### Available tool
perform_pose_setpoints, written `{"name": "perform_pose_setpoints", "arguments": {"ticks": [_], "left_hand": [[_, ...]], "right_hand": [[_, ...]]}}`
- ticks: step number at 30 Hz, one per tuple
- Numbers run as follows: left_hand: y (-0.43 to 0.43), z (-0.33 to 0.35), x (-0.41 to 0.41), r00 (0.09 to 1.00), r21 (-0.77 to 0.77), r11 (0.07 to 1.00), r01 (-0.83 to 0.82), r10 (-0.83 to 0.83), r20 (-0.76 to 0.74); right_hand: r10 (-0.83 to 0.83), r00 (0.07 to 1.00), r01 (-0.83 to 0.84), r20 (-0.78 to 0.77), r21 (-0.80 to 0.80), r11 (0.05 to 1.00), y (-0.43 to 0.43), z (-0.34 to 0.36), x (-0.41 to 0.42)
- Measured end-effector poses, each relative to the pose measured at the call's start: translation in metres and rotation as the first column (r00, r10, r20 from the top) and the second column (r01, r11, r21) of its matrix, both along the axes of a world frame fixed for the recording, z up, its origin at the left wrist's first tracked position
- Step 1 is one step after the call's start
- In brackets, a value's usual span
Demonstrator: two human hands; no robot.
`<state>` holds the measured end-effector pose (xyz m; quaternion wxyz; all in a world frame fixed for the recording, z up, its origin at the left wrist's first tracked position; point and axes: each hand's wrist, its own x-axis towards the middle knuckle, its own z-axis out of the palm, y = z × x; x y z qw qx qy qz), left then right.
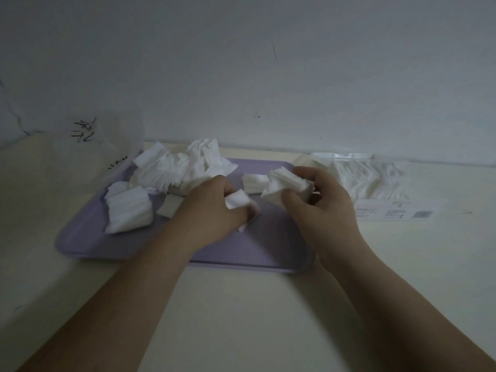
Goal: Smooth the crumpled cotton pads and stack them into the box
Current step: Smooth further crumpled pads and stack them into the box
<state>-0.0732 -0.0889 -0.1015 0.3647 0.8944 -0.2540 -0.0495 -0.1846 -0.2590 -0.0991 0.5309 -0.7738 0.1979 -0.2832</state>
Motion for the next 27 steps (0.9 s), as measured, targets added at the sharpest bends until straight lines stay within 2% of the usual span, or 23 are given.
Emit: {"name": "perform_pose_setpoints", "arguments": {"ticks": [4, 7, 9, 13, 16, 18, 20, 23, 27], "left_hand": [[0.003, -0.002, -0.006, 0.993, -0.138, 0.99, -0.004, -0.013, -0.119], [0.003, 0.002, -0.008, 0.99, -0.22, 0.975, 0.035, -0.064, -0.124], [0.005, 0.007, -0.012, 0.973, -0.333, 0.943, -0.007, -0.071, -0.221], [0.007, 0.013, -0.016, 0.897, -0.5, 0.866, 0.006, -0.226, -0.381], [0.004, 0.014, -0.019, 0.788, -0.663, 0.748, -0.024, -0.394, -0.473], [0.005, 0.016, -0.021, 0.74, -0.734, 0.678, -0.037, -0.475, -0.476], [0.005, 0.016, -0.021, 0.738, -0.744, 0.668, -0.018, -0.493, -0.46], [0.005, 0.012, -0.02, 0.818, -0.676, 0.736, 0.021, -0.402, -0.411], [0.003, 0.009, -0.021, 0.859, -0.643, 0.765, -0.021, -0.315, -0.403]], "right_hand": [[0.005, 1.0, -0.005, 0.004, 0.011, 1.0, -0.001, -0.002, 0.001], [0.009, 1.0, -0.009, 0.014, 0.031, 0.999, -0.003, -0.004, 0.0], [0.009, 1.0, -0.01, 0.013, 0.04, 0.999, -0.004, -0.004, -0.001], [0.021, 1.0, -0.023, 0.019, 0.064, 0.998, -0.006, -0.004, -0.001], [0.025, 0.999, -0.027, 0.029, 0.066, 0.997, -0.008, -0.006, -0.001], [0.035, 0.999, -0.038, 0.04, 0.079, 0.996, -0.009, -0.006, -0.002], [0.059, 0.997, -0.065, 0.052, 0.102, 0.993, -0.009, -0.006, -0.002], [0.123, 0.988, -0.139, 0.097, 0.186, 0.973, -0.008, -0.006, -0.001], [0.184, 0.976, -0.204, 0.113, 0.194, 0.96, -0.005, -0.007, 0.0]]}}
